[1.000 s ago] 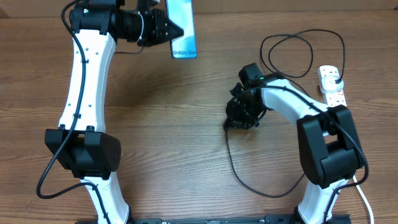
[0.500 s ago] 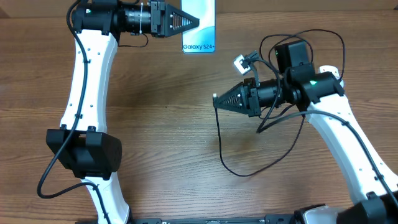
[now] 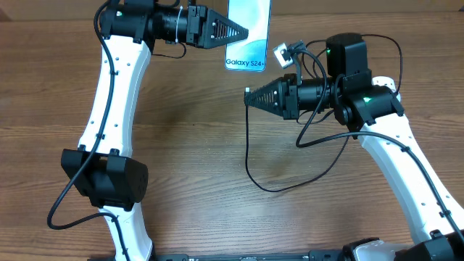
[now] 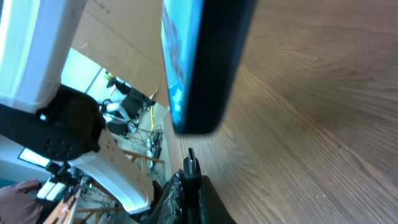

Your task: Plug charger to phone and switch on socket

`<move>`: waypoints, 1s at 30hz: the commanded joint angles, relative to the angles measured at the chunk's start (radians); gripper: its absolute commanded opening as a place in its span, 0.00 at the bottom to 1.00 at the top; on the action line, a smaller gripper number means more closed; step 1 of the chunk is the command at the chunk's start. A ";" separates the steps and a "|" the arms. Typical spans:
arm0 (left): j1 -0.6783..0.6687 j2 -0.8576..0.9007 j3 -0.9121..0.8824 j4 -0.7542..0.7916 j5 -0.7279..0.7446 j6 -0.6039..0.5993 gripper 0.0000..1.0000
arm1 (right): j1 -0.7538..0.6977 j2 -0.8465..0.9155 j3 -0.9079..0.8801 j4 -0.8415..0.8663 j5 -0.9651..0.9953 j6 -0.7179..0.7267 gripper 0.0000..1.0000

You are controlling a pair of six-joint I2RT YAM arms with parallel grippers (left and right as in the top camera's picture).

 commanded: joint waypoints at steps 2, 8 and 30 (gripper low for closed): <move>-0.002 -0.008 0.010 -0.001 0.035 0.023 0.04 | 0.004 -0.018 0.014 0.020 -0.004 0.065 0.04; -0.005 -0.008 0.010 -0.014 0.034 0.048 0.04 | 0.006 -0.018 0.014 0.124 -0.005 0.195 0.04; -0.015 -0.008 0.010 -0.038 0.045 0.077 0.04 | -0.008 -0.017 0.014 0.167 -0.012 0.240 0.04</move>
